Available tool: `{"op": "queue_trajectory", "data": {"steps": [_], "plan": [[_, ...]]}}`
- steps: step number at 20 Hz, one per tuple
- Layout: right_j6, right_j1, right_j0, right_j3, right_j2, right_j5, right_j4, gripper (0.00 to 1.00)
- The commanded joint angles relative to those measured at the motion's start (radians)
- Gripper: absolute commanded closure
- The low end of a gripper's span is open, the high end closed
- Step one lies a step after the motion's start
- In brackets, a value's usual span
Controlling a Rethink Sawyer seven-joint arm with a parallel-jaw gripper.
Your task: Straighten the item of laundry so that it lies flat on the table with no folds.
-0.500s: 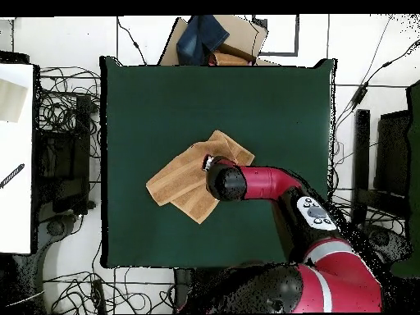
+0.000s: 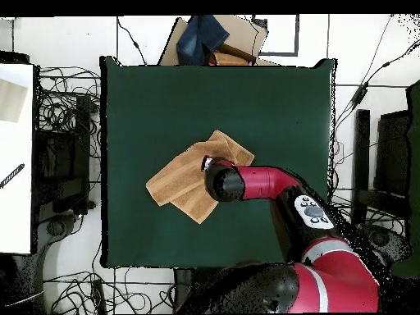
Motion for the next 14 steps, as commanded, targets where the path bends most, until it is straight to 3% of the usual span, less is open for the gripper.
{"op": "queue_trajectory", "data": {"steps": [1, 8, 9, 14], "plan": [[-0.020, 0.007, 0.036, -0.050, 0.027, 0.020, -0.063, 1.00], [-0.017, -0.011, 0.034, -0.040, 0.030, 0.036, -0.057, 1.00], [-0.019, -0.012, 0.039, -0.044, 0.024, 0.040, -0.059, 0.00], [0.003, -0.013, 0.059, -0.047, -0.003, 0.010, -0.068, 0.00]]}}
